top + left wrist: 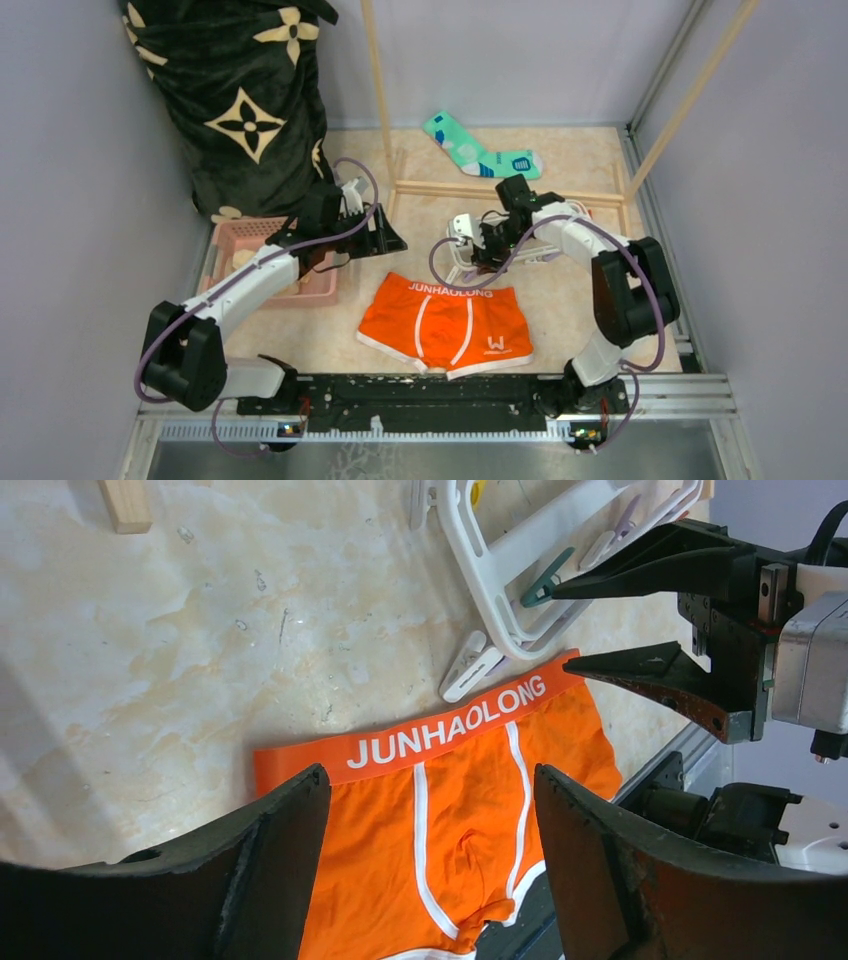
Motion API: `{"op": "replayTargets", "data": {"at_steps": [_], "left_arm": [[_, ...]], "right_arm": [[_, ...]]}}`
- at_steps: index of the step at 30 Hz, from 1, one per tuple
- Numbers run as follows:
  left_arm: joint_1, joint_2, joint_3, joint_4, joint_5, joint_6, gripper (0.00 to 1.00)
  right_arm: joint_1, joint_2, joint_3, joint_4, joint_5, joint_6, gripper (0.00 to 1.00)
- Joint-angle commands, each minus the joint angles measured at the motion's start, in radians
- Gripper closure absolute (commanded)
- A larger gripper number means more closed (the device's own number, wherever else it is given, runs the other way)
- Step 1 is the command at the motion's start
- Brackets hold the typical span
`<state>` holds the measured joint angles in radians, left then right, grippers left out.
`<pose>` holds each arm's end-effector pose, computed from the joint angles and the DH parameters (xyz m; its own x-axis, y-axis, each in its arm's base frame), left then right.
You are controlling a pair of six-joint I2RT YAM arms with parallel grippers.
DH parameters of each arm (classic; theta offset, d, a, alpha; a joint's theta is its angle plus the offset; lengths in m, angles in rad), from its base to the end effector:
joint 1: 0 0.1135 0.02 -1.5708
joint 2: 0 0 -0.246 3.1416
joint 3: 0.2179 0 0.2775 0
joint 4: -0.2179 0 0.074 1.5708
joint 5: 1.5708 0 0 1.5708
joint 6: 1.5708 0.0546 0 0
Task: Clip the underwear to the hanger
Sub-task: Open the clamp at the hanger.
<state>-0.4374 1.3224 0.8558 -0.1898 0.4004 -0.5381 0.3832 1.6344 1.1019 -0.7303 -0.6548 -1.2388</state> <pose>0.2871 -0.1578 0.2078 -0.8180 -0.1385 -0.5583 0.2918 0.7365 -0.6103 0.2983 0.1561 0.1613 0.1542 -0.7463 -0.6475 -0.9880 -0.1196 -0.0974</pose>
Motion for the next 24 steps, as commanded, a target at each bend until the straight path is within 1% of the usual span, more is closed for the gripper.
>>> {"op": "replayTargets", "data": {"at_steps": [1,8,11,19,22,24], "left_arm": [[0.009,-0.024,0.047,-0.022,-0.014,0.050,0.20],[0.013,-0.006,0.075,-0.045,-0.015,0.065,0.20],[0.014,-0.006,0.078,-0.048,-0.014,0.066,0.20],[0.023,-0.024,0.087,-0.043,-0.023,0.093,0.20],[0.029,-0.078,0.083,0.024,-0.055,0.137,0.20],[0.029,-0.113,0.073,0.104,-0.056,0.171,0.19]], "right_arm": [[-0.002,0.042,0.035,0.062,-0.054,-0.002,0.46],[0.012,0.089,0.046,0.079,-0.058,-0.003,0.46],[0.014,0.097,0.044,0.095,-0.058,0.002,0.50],[0.013,0.073,0.045,0.100,-0.075,-0.002,0.83],[0.006,0.056,0.058,0.083,-0.092,-0.003,0.95],[-0.001,0.037,0.070,0.075,-0.100,-0.007,1.00]]}}
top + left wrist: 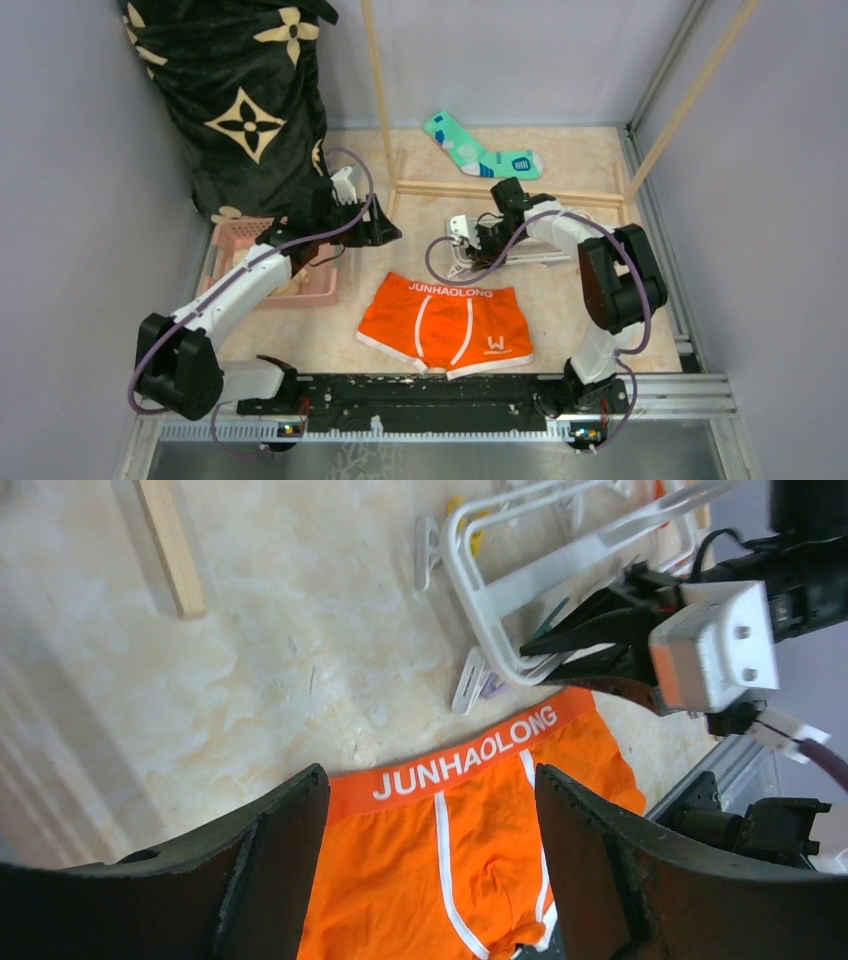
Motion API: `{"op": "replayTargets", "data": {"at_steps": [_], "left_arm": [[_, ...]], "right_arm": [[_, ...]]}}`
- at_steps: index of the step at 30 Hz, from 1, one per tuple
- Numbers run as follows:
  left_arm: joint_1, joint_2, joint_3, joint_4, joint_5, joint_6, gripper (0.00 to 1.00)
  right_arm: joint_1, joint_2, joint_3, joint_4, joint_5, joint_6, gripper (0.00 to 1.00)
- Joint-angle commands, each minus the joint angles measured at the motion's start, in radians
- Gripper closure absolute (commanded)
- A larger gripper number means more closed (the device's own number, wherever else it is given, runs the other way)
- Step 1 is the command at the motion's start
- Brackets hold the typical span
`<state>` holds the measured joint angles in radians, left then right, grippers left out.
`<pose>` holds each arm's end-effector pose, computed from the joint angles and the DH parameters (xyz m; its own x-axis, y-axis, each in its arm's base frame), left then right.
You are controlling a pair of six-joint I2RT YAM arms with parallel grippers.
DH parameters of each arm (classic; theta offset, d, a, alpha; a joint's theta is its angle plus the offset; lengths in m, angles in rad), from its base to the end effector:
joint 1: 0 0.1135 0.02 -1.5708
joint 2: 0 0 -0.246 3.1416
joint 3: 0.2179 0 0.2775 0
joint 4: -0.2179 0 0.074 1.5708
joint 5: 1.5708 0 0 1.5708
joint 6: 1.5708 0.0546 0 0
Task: Clip the underwear to the hanger
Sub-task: Open the clamp at the hanger.
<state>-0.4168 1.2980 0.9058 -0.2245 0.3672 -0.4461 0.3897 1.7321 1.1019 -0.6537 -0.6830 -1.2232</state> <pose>0.2929 -0.1511 0.2300 -0.7556 -0.1058 -0.6464 0.3543 0.7640 -0.5393 0.3076 0.1636 0.1335 0.1302 -0.7349 -0.6655 -0.9908 -0.1213 -0.0599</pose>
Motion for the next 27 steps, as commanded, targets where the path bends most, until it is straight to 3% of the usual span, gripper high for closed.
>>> {"op": "replayTargets", "data": {"at_steps": [1,9,14,20,24,27], "left_arm": [[0.010,-0.096,0.024,0.167,-0.002,0.108,0.18],[0.009,-0.090,-0.018,0.399,0.166,0.256,0.10],[0.009,-0.046,-0.065,0.485,0.379,0.360,0.11],[0.009,-0.089,-0.205,0.761,0.653,0.445,0.15],[-0.006,-0.080,-0.256,0.897,0.706,0.455,0.16],[-0.056,-0.034,-0.230,0.863,0.684,0.531,0.17]], "right_arm": [[-0.011,-0.069,0.075,-0.007,-0.078,-0.024,1.00],[-0.031,-0.187,0.104,-0.052,-0.110,-0.089,1.00],[-0.048,-0.241,0.119,-0.117,-0.131,-0.137,1.00],[-0.059,-0.333,0.105,-0.153,-0.149,-0.165,1.00],[-0.060,-0.394,0.097,-0.171,-0.152,-0.170,1.00],[-0.060,-0.432,0.085,-0.171,-0.165,-0.162,1.00]]}}
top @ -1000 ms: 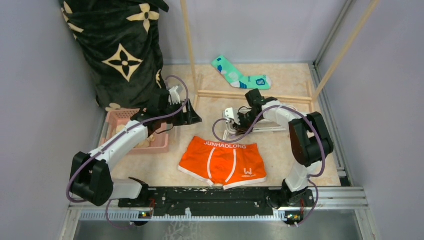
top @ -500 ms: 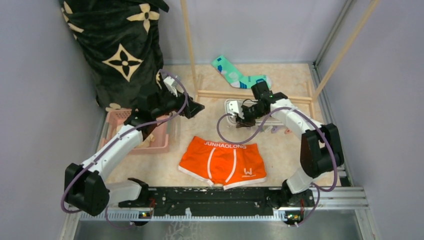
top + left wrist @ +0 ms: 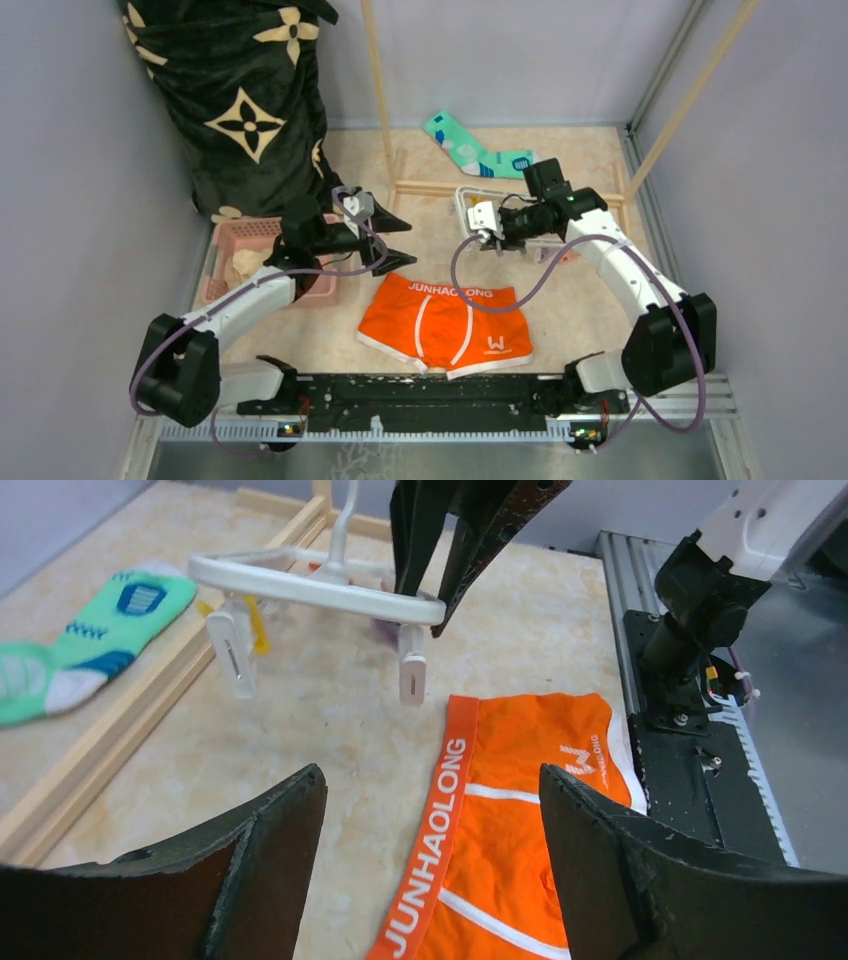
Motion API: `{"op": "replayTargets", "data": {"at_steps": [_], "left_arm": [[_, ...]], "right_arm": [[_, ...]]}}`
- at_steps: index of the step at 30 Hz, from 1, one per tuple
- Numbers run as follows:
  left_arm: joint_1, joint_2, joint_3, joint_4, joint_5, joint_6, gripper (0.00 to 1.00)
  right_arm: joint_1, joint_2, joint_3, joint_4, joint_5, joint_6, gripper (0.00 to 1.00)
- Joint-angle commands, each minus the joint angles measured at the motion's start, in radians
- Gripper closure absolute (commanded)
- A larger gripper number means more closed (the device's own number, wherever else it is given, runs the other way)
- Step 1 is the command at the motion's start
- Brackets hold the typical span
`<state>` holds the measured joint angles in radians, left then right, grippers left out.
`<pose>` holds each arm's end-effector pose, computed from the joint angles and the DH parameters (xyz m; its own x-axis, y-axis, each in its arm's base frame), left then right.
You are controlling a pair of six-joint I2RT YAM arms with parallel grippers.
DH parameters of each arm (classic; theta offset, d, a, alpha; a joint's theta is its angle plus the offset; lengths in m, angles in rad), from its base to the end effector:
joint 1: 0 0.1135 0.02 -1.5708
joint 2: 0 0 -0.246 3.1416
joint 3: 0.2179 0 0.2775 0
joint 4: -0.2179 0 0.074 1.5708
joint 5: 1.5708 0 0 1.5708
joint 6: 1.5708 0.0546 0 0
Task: Clip the underwear to the hanger
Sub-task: Open the clamp at the hanger.
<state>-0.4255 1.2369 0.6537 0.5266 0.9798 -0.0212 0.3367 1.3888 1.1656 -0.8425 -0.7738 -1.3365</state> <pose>0.2571 -0.1663 0.2409 -0.0724 0.0198 -0.9972 0.9838 0.1657 -0.0681 0.2778 0.1377 0.2550 0.3485 -0.6151 -0.7072 -0.9324 -0.1504 -0.3287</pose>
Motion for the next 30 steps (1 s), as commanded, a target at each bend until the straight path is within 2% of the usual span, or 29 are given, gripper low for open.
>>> {"op": "replayTargets", "data": {"at_steps": [1,5,9,19,30], "left_arm": [[-0.072,0.040,0.028,0.105,0.059,0.140,0.17],[-0.152,0.107,0.055,0.141,0.067,0.217,0.16],[-0.174,0.204,0.107,0.236,0.094,0.164,0.16],[-0.233,0.364,0.244,0.278,0.185,0.135,0.19],[-0.249,0.424,0.267,0.345,0.157,0.045,0.19]], "right_arm": [[-0.007,-0.100,0.017,0.018,-0.077,-0.048,1.00],[-0.007,-0.141,0.000,0.020,-0.085,-0.047,1.00],[-0.007,-0.172,-0.017,0.016,-0.094,-0.054,1.00],[-0.007,-0.213,-0.047,0.024,-0.118,-0.047,1.00],[-0.008,-0.224,-0.056,0.037,-0.135,-0.042,1.00]]}}
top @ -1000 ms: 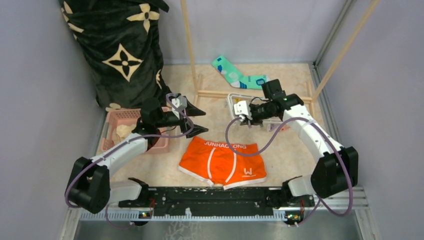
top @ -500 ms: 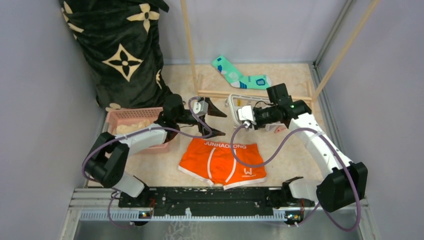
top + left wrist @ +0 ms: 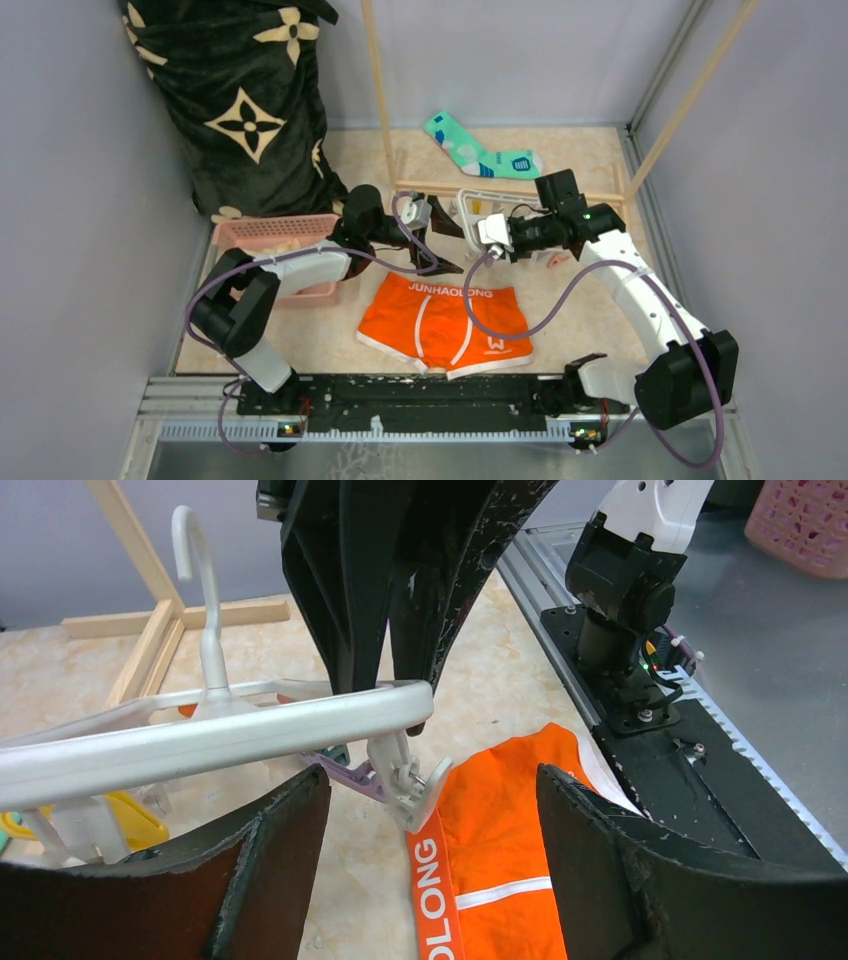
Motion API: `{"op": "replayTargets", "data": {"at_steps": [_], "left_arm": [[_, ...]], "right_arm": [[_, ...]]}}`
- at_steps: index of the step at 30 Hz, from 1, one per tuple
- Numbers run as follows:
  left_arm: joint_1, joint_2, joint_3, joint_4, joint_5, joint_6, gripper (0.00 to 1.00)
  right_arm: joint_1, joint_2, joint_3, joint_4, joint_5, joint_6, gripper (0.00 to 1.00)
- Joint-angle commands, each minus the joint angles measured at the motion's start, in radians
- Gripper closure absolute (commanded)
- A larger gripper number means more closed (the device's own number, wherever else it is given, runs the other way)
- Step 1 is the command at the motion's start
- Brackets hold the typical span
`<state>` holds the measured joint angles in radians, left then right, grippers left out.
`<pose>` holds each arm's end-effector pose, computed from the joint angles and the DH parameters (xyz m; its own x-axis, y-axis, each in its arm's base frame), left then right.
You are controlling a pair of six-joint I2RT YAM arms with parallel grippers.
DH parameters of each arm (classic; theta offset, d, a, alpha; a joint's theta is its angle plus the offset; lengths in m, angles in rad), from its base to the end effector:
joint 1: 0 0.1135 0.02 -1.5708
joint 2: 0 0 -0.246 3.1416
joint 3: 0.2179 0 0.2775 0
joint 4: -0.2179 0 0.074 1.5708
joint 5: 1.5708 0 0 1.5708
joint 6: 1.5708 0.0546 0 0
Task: Clip the underwear to the hanger
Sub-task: Open the clamp at the hanger.
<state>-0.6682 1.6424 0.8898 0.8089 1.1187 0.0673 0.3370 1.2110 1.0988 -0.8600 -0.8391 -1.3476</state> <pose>0.2632 -0.2703 0.2230 0.1097 -0.0492 -0.9928 0.9704 -0.2107 0.1176 0.2429 0.1281 0.2818 0.4287 -0.5402 -0.7242 -0.8968 -0.1575 -0.4134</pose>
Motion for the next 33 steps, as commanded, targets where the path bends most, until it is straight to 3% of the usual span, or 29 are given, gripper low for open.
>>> {"op": "replayTargets", "data": {"at_steps": [1,16,33], "left_arm": [[-0.007,0.022,0.033,0.069,0.021,-0.049,0.19],[-0.023,0.087,0.090,0.032,0.087,-0.057,0.22],[-0.025,0.114,0.122,-0.012,0.086,-0.058,0.34]], "right_arm": [[-0.008,-0.046,0.009,0.056,-0.071,-0.031,1.00],[-0.007,-0.054,-0.009,0.082,-0.085,-0.021,1.00],[-0.007,-0.063,-0.024,0.113,-0.074,-0.003,1.00]]}}
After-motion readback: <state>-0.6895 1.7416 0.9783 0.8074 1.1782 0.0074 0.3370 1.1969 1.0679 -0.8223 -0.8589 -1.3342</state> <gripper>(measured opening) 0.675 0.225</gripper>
